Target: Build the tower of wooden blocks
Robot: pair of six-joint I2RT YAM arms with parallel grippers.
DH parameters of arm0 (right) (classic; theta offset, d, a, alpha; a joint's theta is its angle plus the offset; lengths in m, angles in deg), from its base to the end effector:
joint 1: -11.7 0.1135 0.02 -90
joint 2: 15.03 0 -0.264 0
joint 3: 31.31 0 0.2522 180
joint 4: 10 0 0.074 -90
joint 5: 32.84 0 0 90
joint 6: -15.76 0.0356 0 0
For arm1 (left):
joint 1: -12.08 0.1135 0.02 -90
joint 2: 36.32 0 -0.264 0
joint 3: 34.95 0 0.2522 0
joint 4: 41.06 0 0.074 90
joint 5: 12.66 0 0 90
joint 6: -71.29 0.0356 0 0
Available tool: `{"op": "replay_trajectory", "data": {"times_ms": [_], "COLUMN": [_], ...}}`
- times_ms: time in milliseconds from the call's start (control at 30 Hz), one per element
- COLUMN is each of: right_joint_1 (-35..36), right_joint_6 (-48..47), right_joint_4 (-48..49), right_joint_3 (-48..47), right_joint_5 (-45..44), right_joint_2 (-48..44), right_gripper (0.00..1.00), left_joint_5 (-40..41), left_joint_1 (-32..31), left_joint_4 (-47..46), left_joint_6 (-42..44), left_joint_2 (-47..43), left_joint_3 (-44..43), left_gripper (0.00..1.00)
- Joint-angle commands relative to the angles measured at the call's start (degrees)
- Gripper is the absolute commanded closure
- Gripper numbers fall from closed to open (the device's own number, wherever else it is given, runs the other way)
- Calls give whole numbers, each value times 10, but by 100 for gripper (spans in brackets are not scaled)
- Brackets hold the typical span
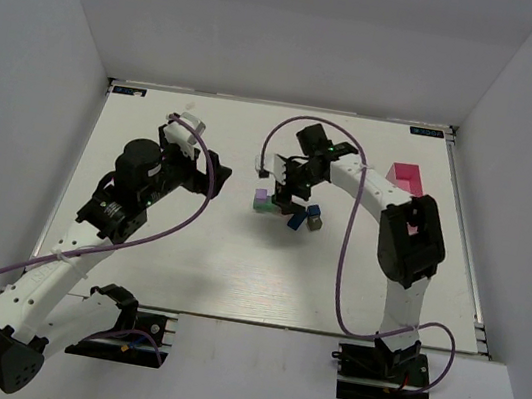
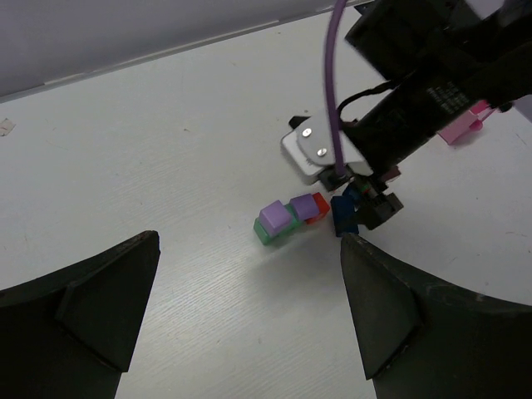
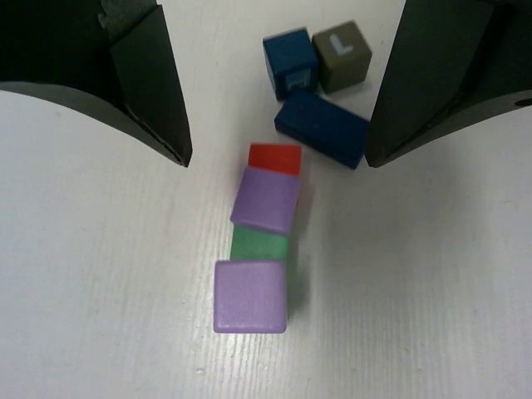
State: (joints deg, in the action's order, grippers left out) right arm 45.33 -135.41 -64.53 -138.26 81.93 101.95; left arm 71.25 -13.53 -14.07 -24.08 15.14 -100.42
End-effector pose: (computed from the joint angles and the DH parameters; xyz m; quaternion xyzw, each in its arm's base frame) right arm 0.3529 0.2527 0.2088 -0.7333 0.6101 0.1520 0.2587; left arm 0.1849 -0.0928 0.3565 0.1699 0.7634 -0.2061 0.5881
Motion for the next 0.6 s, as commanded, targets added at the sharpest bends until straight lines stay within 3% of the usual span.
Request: {"op": "replay_trajectory", "data": {"times_ms": [0, 200, 367, 567], "right_joint_1": [-15, -29, -47, -67], "right_joint_6": [18, 71, 221, 360], "right_joint_4": [35, 121, 215, 210], "right_joint_3": [24, 127, 210, 244], "right_joint_5": [21, -14, -102, -140], "right_joint_2": [-109, -217, -289, -287], "right_gripper": [10, 10, 10, 10], "left_joint_5": [13, 18, 18, 24], "left_joint_1": [4, 4, 4, 4], "left_joint_4": [-5, -10, -15, -10], "left_joint_6": [8, 8, 13, 13], "left_joint_2": [-11, -6, 8, 52], "left_joint_3": [7, 13, 18, 18], "left_gripper": [1, 1, 1, 1]}}
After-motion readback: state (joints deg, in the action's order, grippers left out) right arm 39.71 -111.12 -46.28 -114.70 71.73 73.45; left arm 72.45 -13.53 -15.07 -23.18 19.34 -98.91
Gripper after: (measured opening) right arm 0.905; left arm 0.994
